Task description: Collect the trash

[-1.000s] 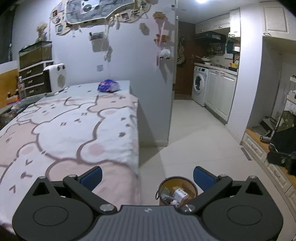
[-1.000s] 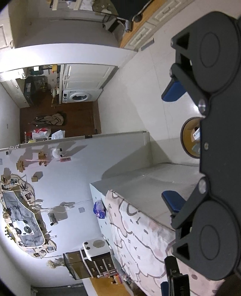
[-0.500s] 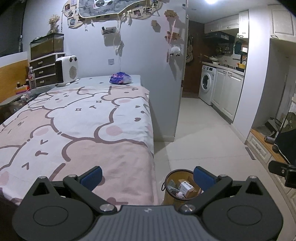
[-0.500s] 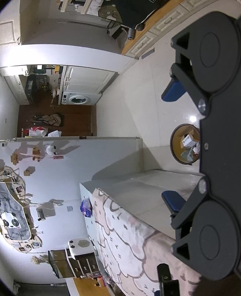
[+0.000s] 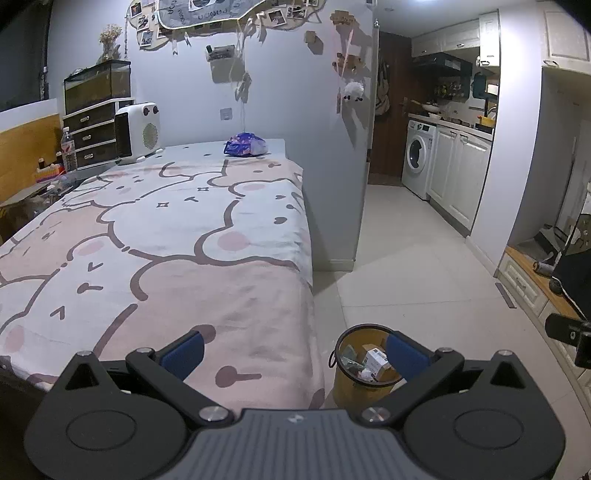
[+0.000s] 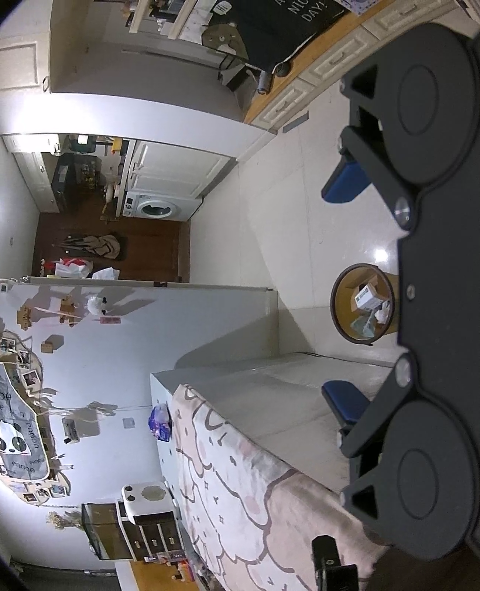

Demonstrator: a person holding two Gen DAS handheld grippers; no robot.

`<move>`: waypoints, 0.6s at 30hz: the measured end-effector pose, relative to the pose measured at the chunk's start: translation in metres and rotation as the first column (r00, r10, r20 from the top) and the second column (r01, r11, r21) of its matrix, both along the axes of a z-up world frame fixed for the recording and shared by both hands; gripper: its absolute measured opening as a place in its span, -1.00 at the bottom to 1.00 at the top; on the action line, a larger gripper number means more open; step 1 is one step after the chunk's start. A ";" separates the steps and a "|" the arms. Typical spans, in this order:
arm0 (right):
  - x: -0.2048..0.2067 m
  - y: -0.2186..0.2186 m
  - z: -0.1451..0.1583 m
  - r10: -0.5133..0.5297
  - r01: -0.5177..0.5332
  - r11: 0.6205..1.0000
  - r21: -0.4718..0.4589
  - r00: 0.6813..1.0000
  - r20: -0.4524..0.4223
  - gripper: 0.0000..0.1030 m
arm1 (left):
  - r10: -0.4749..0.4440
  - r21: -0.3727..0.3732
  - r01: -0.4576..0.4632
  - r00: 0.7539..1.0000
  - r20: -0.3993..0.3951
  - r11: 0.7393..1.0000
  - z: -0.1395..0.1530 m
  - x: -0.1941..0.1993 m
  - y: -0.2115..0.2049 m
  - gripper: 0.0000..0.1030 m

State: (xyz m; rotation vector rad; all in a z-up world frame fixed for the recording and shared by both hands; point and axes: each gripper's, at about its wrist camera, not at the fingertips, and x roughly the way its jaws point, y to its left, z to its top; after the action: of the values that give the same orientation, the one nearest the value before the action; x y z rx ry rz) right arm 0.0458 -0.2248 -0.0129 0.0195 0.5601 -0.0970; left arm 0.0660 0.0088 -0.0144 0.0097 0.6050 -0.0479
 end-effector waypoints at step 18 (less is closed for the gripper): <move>-0.001 0.007 -0.006 0.001 -0.001 1.000 -0.018 1.000 -0.029 1.00 | 0.015 -0.002 -0.015 0.999 -0.029 1.000 -0.006 -0.003 0.007 1.00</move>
State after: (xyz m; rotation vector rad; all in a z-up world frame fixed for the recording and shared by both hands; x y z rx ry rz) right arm 0.0450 -0.2179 -0.0192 0.0005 0.5885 -0.1016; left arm 0.0630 0.0158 -0.0206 0.0022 0.6344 -0.0343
